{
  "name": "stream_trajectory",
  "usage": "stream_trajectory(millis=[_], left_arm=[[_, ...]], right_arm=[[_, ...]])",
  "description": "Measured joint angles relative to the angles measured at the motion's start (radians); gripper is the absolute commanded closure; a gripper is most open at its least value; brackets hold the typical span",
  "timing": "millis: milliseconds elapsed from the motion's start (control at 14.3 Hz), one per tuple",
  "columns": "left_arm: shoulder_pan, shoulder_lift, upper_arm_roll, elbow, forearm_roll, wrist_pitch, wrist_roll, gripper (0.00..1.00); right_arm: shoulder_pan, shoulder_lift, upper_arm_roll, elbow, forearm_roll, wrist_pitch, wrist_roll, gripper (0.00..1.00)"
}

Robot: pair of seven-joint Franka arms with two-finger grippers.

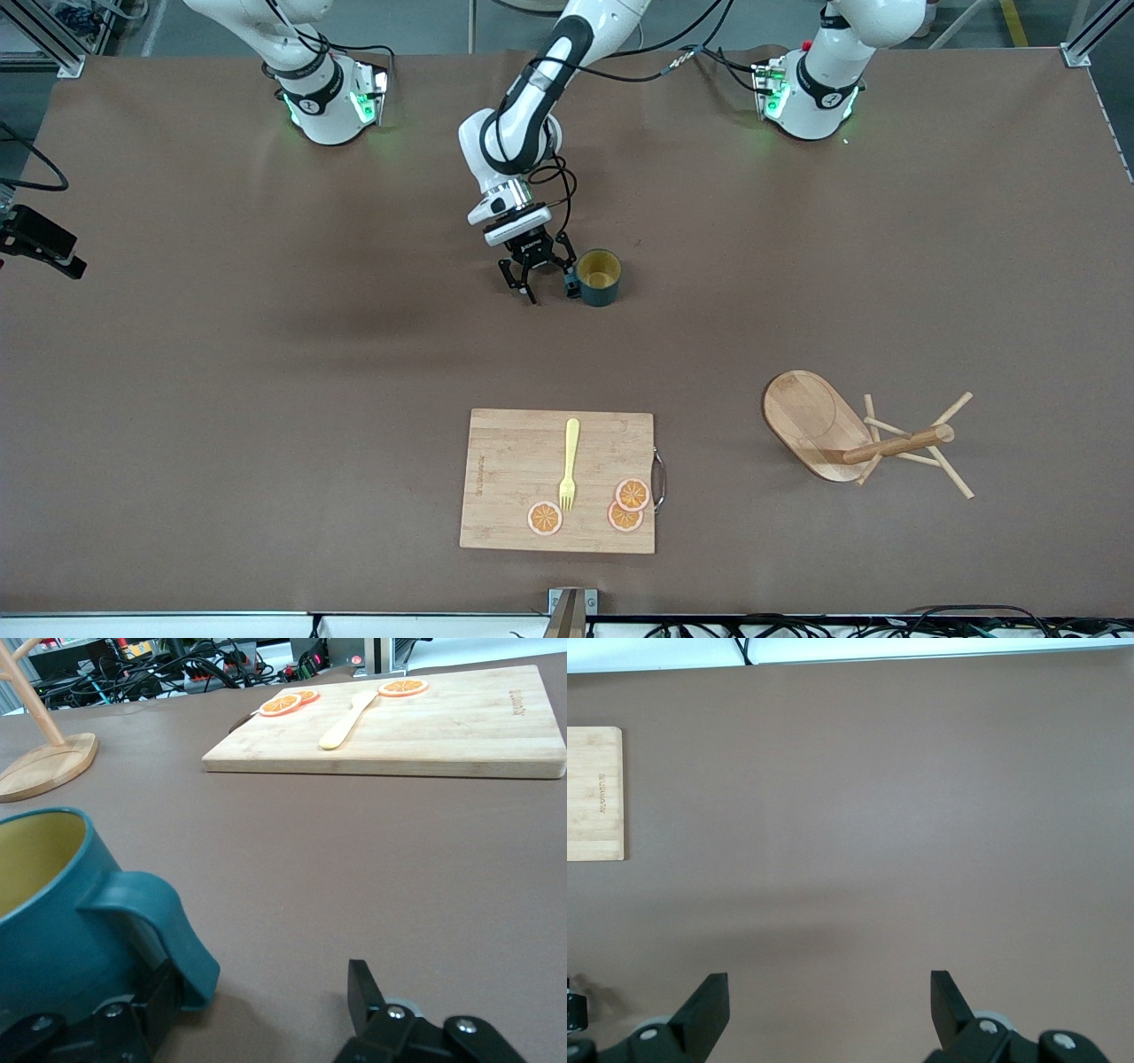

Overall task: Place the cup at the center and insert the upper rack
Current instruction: 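Close the left gripper on the teal mug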

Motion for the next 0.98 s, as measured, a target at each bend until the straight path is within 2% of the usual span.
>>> stream_trajectory(millis=[210,560,980], left_arm=[[0.007,0.000,0.000,0.000,0.000,0.009,-0.001,0.34],[0.012,0.000,0.001,0.000,0.002,0.010,-0.015,0.36],[0.022,0.000,0.002,0.000,0.002,0.010,-0.030,0.62]], right_arm=[[0.000,0.000,0.000,0.000,0.000,0.000,0.000,0.00],[0.000,0.000,0.000,0.000,0.000,0.000,0.000,0.00],[0.000,0.000,0.000,0.000,0.000,0.000,0.000,0.00]])
